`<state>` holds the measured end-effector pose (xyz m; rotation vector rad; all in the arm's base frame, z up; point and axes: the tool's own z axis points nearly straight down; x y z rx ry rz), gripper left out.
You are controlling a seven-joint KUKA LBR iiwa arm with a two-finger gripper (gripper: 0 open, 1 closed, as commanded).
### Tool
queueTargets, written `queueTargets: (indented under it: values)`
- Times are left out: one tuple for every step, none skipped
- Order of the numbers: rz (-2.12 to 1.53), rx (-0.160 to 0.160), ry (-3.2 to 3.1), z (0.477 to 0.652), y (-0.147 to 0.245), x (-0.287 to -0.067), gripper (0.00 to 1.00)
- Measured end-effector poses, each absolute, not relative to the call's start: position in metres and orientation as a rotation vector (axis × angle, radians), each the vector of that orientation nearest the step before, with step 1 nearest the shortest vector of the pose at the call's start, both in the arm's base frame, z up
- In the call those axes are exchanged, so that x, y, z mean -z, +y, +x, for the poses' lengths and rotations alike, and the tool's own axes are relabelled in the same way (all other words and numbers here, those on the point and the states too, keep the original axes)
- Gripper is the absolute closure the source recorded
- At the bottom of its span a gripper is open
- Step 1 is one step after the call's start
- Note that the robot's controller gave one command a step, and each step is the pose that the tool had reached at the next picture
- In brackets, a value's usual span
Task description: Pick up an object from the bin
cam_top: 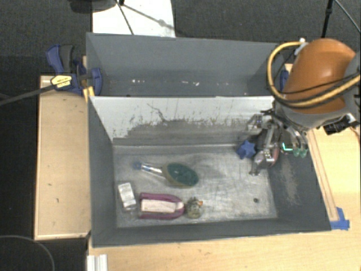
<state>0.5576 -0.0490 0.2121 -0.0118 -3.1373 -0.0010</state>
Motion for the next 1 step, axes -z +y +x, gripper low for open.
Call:
queueTargets:
  values:
    - [-0.399, 0.005, -3.127, 0.5770, -0.0662, -0.1026, 0.00]
